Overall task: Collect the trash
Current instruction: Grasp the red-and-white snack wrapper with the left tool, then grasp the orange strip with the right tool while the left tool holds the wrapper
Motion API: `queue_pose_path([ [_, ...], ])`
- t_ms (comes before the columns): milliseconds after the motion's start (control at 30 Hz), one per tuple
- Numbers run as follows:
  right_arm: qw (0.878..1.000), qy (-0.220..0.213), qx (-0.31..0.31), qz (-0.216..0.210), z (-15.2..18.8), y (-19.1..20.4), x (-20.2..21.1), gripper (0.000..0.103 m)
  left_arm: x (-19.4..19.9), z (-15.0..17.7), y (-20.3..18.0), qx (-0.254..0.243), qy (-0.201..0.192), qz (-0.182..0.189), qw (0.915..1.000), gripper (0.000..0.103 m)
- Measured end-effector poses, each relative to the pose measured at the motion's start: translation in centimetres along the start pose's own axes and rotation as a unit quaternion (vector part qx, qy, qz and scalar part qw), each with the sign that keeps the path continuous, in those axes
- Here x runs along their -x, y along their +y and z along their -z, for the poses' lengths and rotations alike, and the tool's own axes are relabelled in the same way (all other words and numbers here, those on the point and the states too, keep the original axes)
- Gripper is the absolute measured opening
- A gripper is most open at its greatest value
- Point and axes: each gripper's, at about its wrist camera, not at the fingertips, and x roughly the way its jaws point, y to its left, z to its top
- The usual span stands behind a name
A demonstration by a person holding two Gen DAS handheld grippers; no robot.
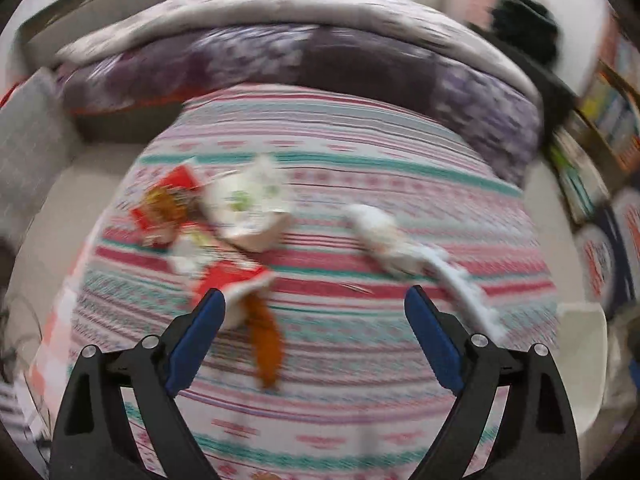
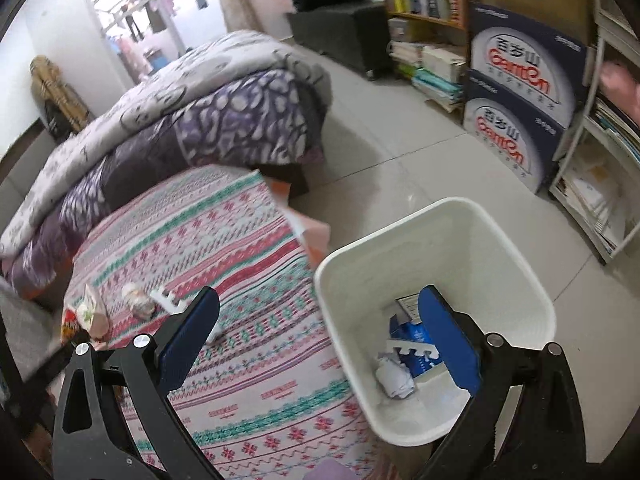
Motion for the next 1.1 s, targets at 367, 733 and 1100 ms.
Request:
queue_pose_path([
  [367, 0.991, 0.015, 0.12, -0.05, 2.4, 7.0, -1.6, 0.096, -6.0, -1.9, 10.5, 0.148, 0.066, 0.062, 0.9849, 0.063],
  [733, 0.941, 0.074, 0.294, -0.148, 7.6, 15.2, -2.3, 0.088, -1.7, -2.2, 12.7, 0.169, 0.037, 0.182, 0.9679, 0.033],
  [1100, 0.924, 0.129, 0.309, -0.186, 12.4, 25.6, -5.5, 0.071, 6.9, -4.1, 15.9, 0.161, -0.083, 0.131, 0.9747, 0.033],
])
